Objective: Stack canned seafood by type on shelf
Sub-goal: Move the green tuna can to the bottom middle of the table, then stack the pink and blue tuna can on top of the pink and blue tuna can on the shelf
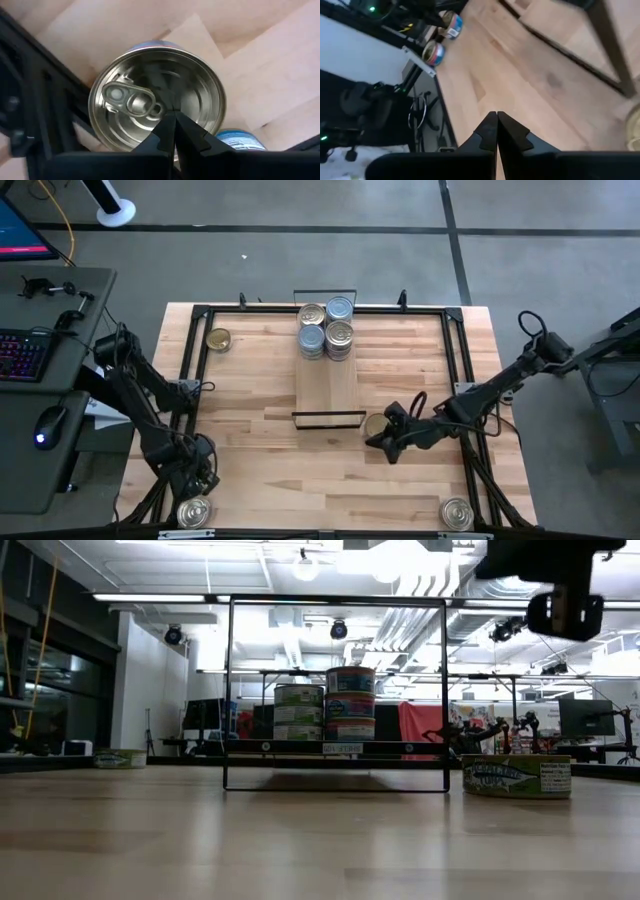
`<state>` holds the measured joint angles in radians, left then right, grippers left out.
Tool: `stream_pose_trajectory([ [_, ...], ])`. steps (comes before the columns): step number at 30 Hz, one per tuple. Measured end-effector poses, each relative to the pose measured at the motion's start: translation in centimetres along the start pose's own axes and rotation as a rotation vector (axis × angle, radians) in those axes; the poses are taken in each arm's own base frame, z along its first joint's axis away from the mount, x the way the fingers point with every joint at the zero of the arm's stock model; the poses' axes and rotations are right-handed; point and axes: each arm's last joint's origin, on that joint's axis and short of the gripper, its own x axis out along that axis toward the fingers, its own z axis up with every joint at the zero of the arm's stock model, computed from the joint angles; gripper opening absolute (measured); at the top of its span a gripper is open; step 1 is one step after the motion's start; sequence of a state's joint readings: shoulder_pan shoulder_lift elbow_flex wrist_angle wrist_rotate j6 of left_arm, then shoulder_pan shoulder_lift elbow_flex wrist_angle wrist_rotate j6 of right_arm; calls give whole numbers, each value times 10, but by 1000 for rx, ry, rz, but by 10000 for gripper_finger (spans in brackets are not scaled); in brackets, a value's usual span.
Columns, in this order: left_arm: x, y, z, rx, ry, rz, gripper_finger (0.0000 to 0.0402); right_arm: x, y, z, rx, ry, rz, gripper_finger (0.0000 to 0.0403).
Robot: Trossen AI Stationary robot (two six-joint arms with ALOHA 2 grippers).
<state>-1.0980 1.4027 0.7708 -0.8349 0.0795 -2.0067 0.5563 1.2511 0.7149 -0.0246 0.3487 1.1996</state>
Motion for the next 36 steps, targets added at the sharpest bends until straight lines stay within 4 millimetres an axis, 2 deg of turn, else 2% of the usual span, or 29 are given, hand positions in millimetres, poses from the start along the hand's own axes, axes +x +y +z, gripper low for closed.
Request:
stream_pose_trajectory([
  [4, 8, -18, 4, -18, -42, -98, 0, -6, 10, -10, -28, 32, 39, 0],
  [8, 11, -41, 25, 7, -225, -273, 0, -8, 13, -30, -56, 108, 46, 0],
  [14, 22, -75, 77, -20, -417, -395, 0, 9, 6, -67, -97, 199, -15, 0],
  [19, 32, -115, 128, 31, -512, -501, 0, 32, 0, -90, -113, 220, -15, 0],
  [22, 29, -140, 153, 100, -556, -525, 0, 47, -1, -97, -94, 206, 22, 0],
  [25, 17, -160, 169, 210, -576, -518, 0, 58, -3, -101, -87, 186, 41, 0],
  [27, 6, -169, 174, 306, -596, -509, 0, 65, 1, -100, -117, 177, 26, 0],
  [30, -24, -174, 171, 409, -652, -537, 0, 79, 8, -94, -181, 178, -34, 0],
  [32, -37, -171, 162, 459, -672, -536, 0, 90, 15, -88, -229, 185, -77, 0],
  [36, -48, -162, 138, 581, -708, -467, 0, 114, 29, -73, -319, 196, -185, 0],
])
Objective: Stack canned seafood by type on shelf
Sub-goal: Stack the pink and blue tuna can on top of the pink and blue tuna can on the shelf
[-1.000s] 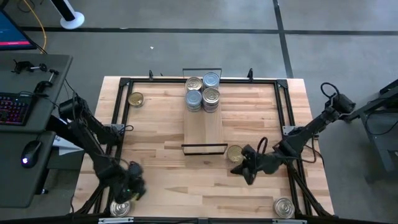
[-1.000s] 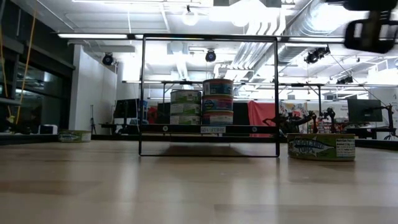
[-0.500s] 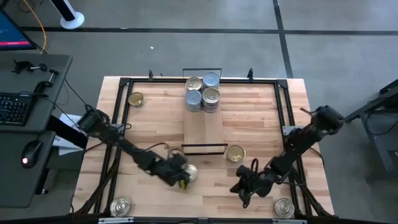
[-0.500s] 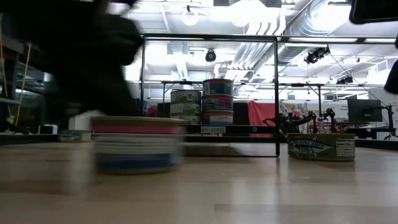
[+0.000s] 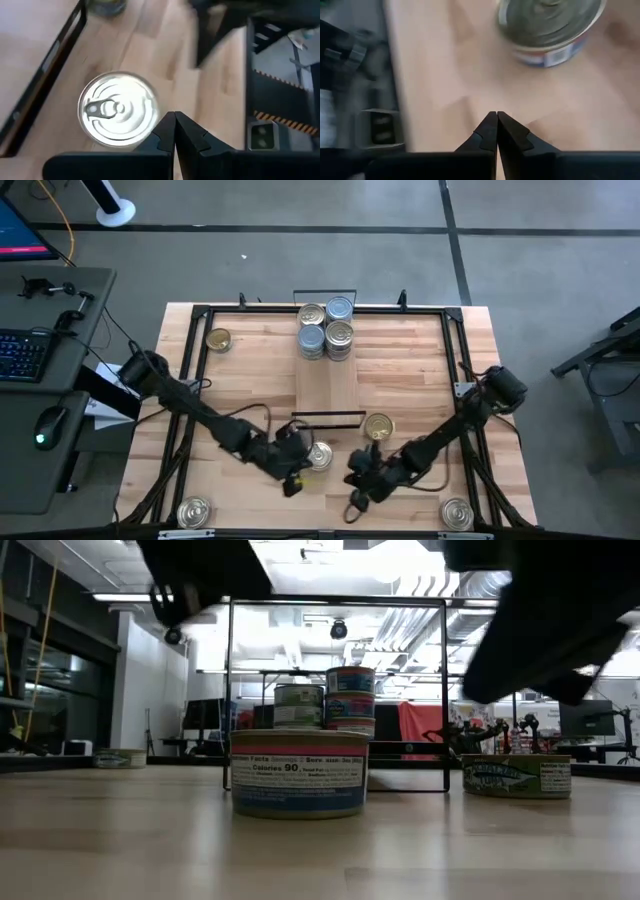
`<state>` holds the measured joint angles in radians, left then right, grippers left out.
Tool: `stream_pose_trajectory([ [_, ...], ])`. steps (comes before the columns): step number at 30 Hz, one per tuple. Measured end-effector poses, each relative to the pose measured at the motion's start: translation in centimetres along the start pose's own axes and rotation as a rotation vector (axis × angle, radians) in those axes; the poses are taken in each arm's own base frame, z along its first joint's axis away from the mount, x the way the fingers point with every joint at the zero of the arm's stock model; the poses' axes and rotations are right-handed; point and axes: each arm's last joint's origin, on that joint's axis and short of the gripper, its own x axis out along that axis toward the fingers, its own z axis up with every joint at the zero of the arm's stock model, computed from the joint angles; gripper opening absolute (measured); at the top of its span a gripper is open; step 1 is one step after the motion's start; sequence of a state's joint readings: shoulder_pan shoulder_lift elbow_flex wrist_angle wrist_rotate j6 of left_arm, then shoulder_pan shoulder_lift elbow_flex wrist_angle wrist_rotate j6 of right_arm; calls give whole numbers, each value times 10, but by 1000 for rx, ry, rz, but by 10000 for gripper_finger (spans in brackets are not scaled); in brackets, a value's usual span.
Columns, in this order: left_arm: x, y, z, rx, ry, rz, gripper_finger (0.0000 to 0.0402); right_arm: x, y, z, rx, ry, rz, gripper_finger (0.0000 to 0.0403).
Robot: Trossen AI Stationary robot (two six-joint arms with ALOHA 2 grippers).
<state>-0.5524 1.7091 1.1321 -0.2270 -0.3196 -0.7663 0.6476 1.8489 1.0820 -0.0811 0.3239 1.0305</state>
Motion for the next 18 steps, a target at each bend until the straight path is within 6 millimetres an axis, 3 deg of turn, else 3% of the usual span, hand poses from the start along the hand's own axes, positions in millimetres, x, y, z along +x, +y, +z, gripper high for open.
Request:
stream_pose_trajectory([
  [3, -12, -10, -9, 64, -43, 1, 0, 12, 1, 13, -60, 48, -120, 0],
  [8, -4, -2, -41, -22, -77, -33, 0, 9, 6, 32, -150, 81, -231, 0],
  [14, 7, 30, -79, -183, -154, -83, 0, -3, 22, 49, -243, -24, -168, 0],
  [18, 11, 53, -96, -210, -124, -25, 0, 12, 17, 53, -241, -63, -187, 0],
])
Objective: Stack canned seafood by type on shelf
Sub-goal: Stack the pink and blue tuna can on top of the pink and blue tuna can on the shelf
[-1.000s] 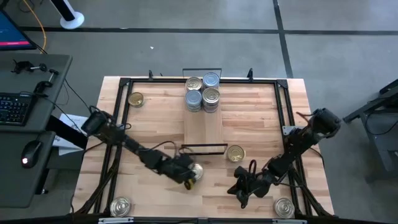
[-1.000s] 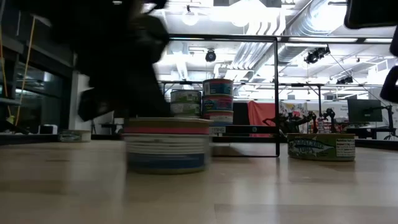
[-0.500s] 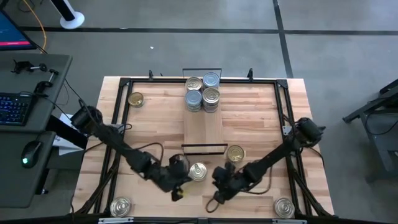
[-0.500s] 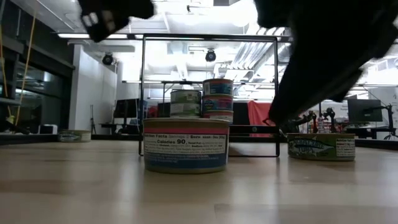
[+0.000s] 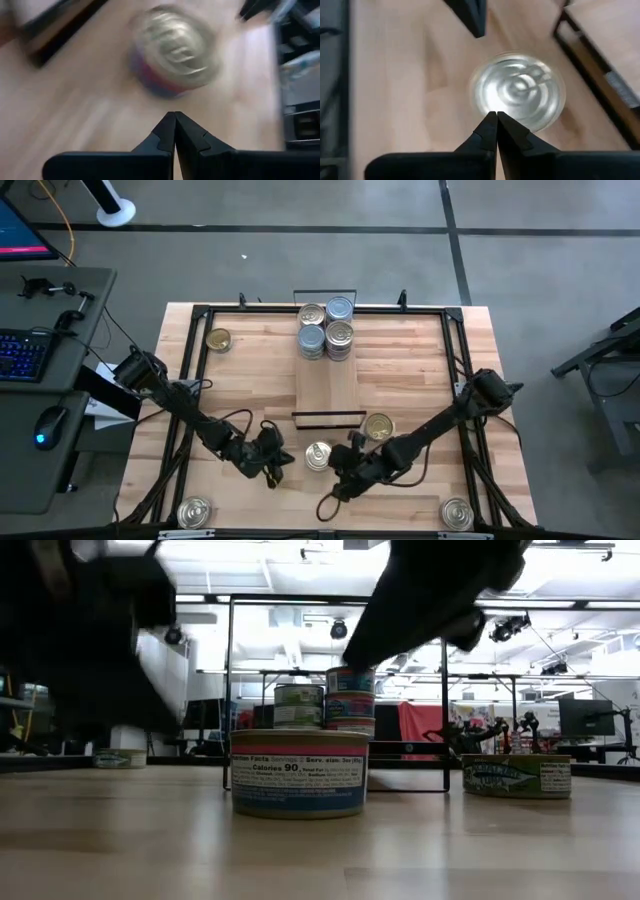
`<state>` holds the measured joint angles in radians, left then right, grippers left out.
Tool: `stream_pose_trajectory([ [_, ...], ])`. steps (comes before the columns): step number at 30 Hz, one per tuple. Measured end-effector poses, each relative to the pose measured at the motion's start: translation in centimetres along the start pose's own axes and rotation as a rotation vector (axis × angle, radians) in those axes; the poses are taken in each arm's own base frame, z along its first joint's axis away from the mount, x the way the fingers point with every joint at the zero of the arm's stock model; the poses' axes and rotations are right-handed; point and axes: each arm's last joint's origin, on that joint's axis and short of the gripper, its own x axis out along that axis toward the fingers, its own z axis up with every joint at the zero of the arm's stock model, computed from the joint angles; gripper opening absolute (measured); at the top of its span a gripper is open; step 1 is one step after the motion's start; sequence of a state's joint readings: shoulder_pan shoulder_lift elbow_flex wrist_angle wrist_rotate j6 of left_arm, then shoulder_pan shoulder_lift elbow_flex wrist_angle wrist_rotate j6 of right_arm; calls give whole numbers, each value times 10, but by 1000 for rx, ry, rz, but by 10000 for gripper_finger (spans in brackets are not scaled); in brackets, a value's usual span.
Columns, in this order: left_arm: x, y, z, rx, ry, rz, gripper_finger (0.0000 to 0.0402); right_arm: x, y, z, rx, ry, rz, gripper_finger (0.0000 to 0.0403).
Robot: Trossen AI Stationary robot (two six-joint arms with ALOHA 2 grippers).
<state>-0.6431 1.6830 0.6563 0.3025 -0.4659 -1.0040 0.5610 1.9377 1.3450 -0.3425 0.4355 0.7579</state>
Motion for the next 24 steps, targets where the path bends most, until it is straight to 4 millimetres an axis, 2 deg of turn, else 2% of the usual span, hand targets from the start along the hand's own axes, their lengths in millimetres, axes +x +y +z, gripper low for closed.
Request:
stream_pose_trajectory([
  [3, 2, 11, -4, -16, -5, 22, 0, 11, -5, 2, 44, -31, -42, 0],
  [8, 11, 15, -7, -27, -21, 25, 0, 25, -11, -4, 81, -13, -88, 0],
  [15, 36, 6, -12, -26, -20, 39, 0, 26, -13, -8, 120, -34, -151, 0],
  [21, 60, -4, -8, -31, -50, 54, 0, 24, -11, -11, 114, -24, -159, 0],
  [24, 65, -6, -5, -31, -49, 55, 0, 24, -12, -16, 111, -1, -181, 0],
])
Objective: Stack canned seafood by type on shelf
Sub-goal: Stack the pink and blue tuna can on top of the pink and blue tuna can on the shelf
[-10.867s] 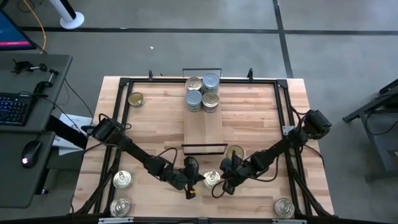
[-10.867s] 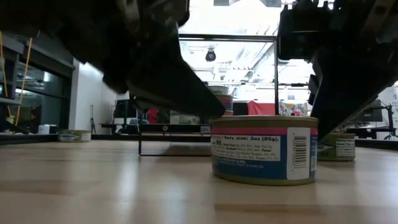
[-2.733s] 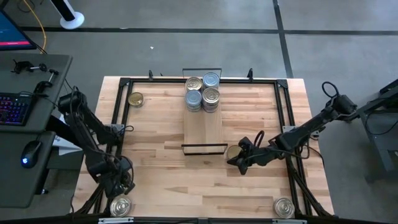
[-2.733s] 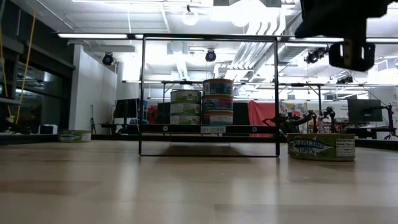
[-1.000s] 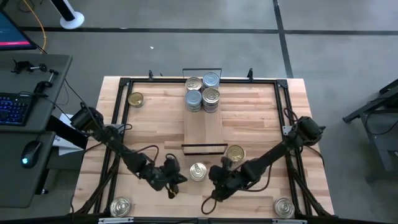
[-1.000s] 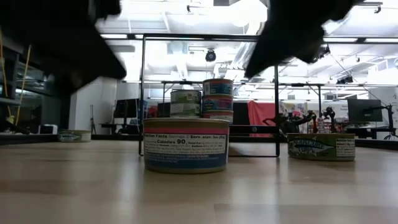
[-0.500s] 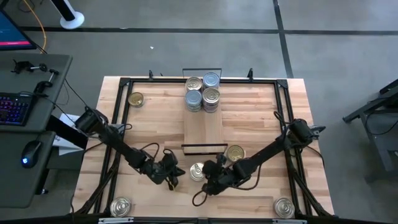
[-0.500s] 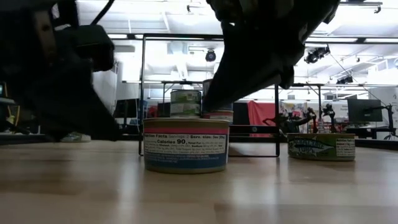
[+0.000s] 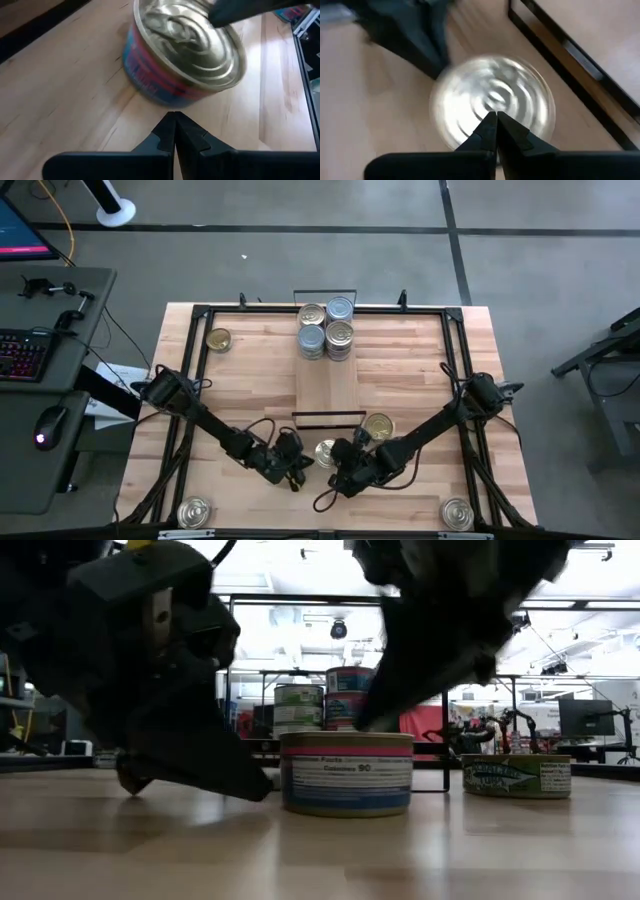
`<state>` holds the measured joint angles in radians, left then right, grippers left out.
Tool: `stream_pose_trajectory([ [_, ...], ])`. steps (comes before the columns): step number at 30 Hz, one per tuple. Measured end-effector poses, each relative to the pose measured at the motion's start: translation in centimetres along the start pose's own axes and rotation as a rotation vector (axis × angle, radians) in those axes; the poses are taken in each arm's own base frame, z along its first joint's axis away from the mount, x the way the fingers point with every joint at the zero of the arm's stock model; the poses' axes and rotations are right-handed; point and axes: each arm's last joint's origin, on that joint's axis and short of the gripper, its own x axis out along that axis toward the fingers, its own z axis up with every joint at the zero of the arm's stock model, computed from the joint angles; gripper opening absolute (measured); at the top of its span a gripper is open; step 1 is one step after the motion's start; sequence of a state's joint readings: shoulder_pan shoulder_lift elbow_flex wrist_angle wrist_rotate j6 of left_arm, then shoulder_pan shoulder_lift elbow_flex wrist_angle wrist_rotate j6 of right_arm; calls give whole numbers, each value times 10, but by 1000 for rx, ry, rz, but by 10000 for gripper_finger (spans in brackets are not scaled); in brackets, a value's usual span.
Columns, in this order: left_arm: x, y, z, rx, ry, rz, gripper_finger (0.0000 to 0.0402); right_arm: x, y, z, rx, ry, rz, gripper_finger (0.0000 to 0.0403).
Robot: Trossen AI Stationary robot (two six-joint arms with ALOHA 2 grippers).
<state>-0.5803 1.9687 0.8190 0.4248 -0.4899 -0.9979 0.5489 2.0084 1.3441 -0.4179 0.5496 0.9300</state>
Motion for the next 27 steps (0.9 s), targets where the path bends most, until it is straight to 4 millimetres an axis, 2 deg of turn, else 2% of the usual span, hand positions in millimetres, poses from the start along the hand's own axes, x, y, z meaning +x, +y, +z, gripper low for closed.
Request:
stream_pose_trajectory([
  [3, 0, -1, 2, -2, 1, -7, 0, -2, -1, -6, 14, 5, -36, 0],
  [9, 0, 0, 3, -8, 6, 1, 0, -37, -2, -2, -1, -79, -71, 0],
  [13, 0, -1, 3, -8, 3, -2, 0, -35, -10, -18, 63, -93, -138, 0],
  [16, 0, -1, 3, -8, 3, -2, 0, -25, -9, -25, 154, -144, -42, 0],
  [18, 0, -1, 3, -8, 3, -2, 0, -21, -4, -26, 150, -174, 61, 0],
  [22, 0, -1, 3, -8, 8, -6, 0, -27, -2, -19, 1, -163, 192, 0],
  [24, 0, -1, 3, -8, 16, -12, 0, -33, -12, -16, -48, -132, 217, 0],
  [27, 0, -2, 2, -4, 27, -23, 0, -41, -38, -19, -49, -85, 264, 0],
])
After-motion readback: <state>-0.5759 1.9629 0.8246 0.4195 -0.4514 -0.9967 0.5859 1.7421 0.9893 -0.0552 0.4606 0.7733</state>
